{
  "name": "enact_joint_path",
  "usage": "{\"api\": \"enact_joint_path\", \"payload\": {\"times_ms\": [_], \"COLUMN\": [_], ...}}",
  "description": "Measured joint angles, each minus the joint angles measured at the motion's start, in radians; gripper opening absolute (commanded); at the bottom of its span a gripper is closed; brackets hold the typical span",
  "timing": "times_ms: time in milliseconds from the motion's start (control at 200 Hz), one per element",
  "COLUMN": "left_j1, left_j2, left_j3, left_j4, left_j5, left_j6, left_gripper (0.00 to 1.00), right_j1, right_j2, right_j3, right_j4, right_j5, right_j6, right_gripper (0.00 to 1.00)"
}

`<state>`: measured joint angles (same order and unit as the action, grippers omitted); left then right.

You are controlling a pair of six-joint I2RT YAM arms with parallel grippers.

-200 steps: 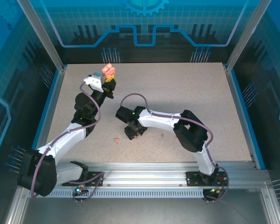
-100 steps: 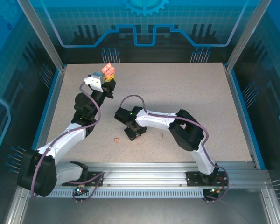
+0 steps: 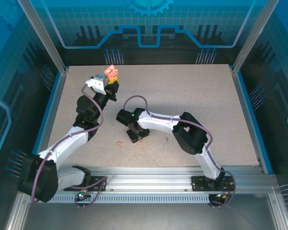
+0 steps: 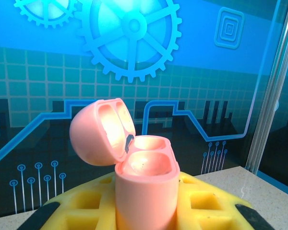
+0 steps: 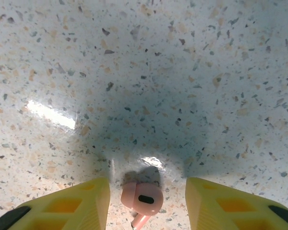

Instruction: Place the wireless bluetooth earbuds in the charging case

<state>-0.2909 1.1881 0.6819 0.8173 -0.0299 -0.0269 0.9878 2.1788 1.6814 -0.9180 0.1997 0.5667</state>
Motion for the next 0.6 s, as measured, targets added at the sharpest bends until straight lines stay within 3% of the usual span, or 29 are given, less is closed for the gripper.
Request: {"api": "enact_joint_path", "payload": {"times_ms": [310, 600], "left_j1": [0.0, 0.0], "left_j2": [-0.001, -0.001], "left_j3": [0.0, 0.0], "left_j4": [0.0, 0.0], "left_j5": [0.0, 0.0], "left_j6": [0.0, -0.001], "left_gripper": [0.0, 0.0], "right_j1": [0.0, 0.0], "right_j2": [0.013, 0.013], "right_j3": [0.003, 0.002], "right_j4": [-0.001, 0.002], "right_j5": [-0.018, -0.021], "right_j6": [0.01, 0.011], "right_gripper": [0.36, 0.36]}}
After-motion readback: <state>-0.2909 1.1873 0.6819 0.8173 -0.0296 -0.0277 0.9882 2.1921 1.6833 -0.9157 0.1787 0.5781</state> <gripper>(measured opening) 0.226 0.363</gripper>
